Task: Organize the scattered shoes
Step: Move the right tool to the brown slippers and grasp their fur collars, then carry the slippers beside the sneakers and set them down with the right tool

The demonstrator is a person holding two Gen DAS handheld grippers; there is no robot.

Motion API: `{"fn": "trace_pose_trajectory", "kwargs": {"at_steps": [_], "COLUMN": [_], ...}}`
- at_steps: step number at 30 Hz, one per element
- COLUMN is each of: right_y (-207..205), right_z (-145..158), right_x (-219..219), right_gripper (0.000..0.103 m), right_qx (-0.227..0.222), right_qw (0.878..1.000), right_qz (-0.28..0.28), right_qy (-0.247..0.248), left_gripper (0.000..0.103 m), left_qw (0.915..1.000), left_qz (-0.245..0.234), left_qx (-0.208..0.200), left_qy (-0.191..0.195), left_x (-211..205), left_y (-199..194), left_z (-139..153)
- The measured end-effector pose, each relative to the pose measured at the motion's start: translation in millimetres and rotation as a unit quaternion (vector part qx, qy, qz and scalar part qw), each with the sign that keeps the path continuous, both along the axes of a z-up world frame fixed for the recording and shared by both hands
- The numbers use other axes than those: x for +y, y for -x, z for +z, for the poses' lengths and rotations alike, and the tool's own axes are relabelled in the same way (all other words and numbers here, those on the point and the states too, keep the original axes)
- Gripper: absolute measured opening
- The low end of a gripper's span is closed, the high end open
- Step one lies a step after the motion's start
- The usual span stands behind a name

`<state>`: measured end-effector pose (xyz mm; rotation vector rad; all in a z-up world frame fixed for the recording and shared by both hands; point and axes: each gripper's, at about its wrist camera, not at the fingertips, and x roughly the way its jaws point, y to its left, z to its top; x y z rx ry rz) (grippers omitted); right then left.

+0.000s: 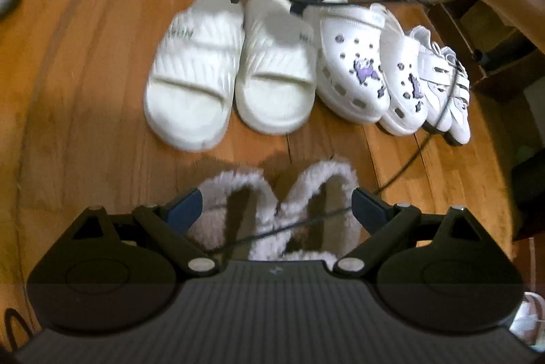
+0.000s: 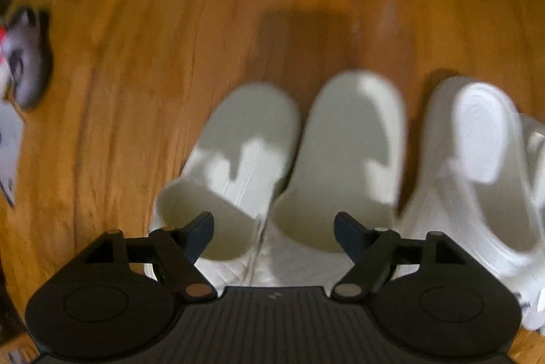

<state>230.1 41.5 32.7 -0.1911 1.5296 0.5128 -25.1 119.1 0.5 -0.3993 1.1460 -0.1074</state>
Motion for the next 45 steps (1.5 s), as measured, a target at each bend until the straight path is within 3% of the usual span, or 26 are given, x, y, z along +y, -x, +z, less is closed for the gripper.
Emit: {"fn": "trace_pose_trajectory", "kwargs": {"at_steps": [2,5,8,9,11,16,19,23,27,32,34,36,39,40,41,42,44,45], "right_y": [22,60,100,118,148,205,224,242,258,261,264,265,266,265,265,266,270,272], "right_z": [17,16,0,-12,-29,-37,-23,1,-6,-40,-49,-52,-61,-62,-63,-63,-63,-62], "right_x": [-25,-50,-83,-96,-108,-118,-115,-108,-89,-110,-104,-96,-70,-66,-68,-69,-77,-84], "right_gripper": [0.083,0.083,0.081,0.075,0.066,0.066,0.069,0.069,0.069,0.077,0.077,0.081,0.086,0.082,0.057,0.039,0.023,0.022], "right_qx": [-0.003,0.04,0.138,0.197,0.26,0.275,0.219,0.091,-0.035,-0.11,-0.133,-0.156,-0.179,-0.19,-0.208,-0.227,-0.245,-0.251], "right_qw": [0.999,0.996,0.986,0.976,0.962,0.959,0.971,0.986,0.986,0.985,0.98,0.979,0.98,0.979,0.975,0.971,0.964,0.961], "right_qz": [-0.001,-0.01,-0.023,-0.028,-0.025,0.011,0.032,0.068,0.085,-0.01,-0.009,-0.004,0.002,0.007,0.011,0.02,0.03,0.025], "right_qy": [-0.042,-0.081,-0.096,-0.091,-0.08,-0.069,-0.086,-0.125,-0.14,-0.135,-0.149,-0.128,-0.088,-0.079,-0.073,-0.072,-0.099,-0.113], "left_gripper": [0.095,0.095,0.095,0.095,0.095,0.095,0.095,0.095,0.095,0.095,0.095,0.095,0.095,0.095,0.095,0.095,0.095,0.095], "left_qw": [0.9999,0.9982,0.9962,0.9947,0.9912,0.9858,0.9848,0.9857,0.9897,0.9928,0.9933,0.9934,0.9939,0.9943,0.9944,0.9942,0.994,0.994], "left_qz": [-0.011,-0.015,-0.048,-0.073,-0.106,-0.132,-0.13,-0.118,-0.081,-0.023,-0.021,-0.018,-0.02,-0.019,-0.016,-0.015,-0.014,-0.017], "left_qx": [0.001,0.041,0.061,0.067,0.079,0.103,0.114,0.12,0.118,0.117,0.112,0.106,0.099,0.097,0.097,0.099,0.102,0.102], "left_qy": [0.005,0.041,0.037,0.028,0.009,0.013,0.015,0.009,0.002,-0.002,-0.018,-0.041,-0.044,-0.042,-0.039,-0.039,-0.038,-0.037], "left_x": [0,17,21,18,12,-1,-4,-3,11,38,40,42,42,43,43,43,43,42], "left_y": [3,14,27,35,48,63,66,69,70,71,68,65,60,60,58,56,56,58], "left_z": [3,-1,-2,-3,-6,-16,-22,-27,-28,-28,-26,-24,-22,-22,-22,-23,-23,-23]}}
